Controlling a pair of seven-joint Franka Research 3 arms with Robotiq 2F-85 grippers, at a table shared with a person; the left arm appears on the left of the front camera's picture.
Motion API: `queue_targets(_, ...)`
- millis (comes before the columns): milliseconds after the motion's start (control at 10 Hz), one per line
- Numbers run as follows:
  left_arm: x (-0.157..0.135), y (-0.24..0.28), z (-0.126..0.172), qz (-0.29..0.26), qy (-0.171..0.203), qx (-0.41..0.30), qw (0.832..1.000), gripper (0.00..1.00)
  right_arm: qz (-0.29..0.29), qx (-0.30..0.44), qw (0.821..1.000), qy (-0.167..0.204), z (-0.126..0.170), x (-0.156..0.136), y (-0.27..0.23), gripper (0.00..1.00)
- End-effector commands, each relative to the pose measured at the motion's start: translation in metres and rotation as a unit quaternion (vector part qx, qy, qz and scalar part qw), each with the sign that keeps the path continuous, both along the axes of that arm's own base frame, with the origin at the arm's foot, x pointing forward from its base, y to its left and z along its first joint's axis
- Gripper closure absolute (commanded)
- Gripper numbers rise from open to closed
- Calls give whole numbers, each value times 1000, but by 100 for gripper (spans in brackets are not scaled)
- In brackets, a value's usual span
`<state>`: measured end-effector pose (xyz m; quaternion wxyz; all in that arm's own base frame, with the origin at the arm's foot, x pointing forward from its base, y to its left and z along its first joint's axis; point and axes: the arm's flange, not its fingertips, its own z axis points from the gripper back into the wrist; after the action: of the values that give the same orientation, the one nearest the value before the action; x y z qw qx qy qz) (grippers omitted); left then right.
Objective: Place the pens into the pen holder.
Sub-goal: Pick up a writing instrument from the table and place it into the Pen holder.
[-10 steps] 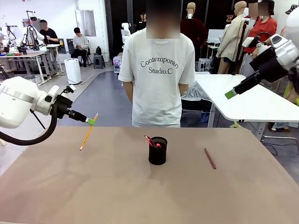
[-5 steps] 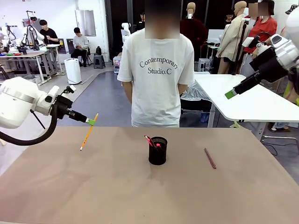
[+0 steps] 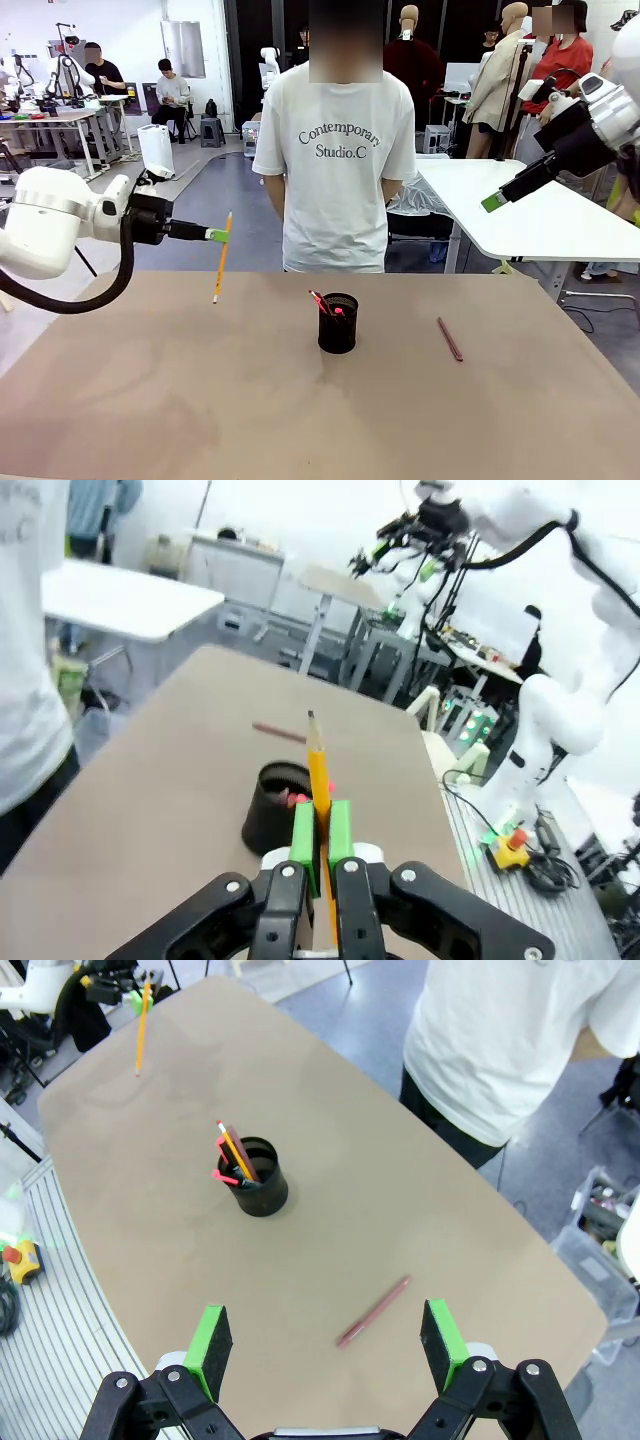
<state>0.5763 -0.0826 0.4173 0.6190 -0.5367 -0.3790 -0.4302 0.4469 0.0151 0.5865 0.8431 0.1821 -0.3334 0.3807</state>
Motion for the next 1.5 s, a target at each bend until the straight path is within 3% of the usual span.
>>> queue_targets(0, -32, -8, 10, -12, -100, -40, 994, 100, 4, 11, 1000, -3, 1, 0, 0, 0)
queue_targets(500, -56, -41, 32, 24, -225, -111, 968, 100, 4, 11, 1000, -3, 1, 0, 0, 0)
queue_targets(700, -55, -46, 34, 17, -250, -119, 961, 100, 4, 11, 1000, -3, 1, 0, 0, 0)
queue_targets(800, -50, -42, 37, 16, -213, -102, 972, 100, 4, 11, 1000, -3, 1, 0, 0, 0)
queue_targets(1000, -50, -42, 37, 16, -213, -102, 972, 100, 4, 11, 1000, -3, 1, 0, 0, 0)
queue_targets(1100, -51, -46, 35, 16, -225, -106, 968, 100, 4, 11, 1000, -3, 1, 0, 0, 0)
queue_targets(1200, -55, -63, 34, 38, -264, -69, 961, 100, 4, 11, 1000, -3, 1, 0, 0, 0)
queue_targets(1400, -69, -112, 27, 6, -294, -91, 951, 100, 4, 11, 1000, -3, 1, 0, 0, 0)
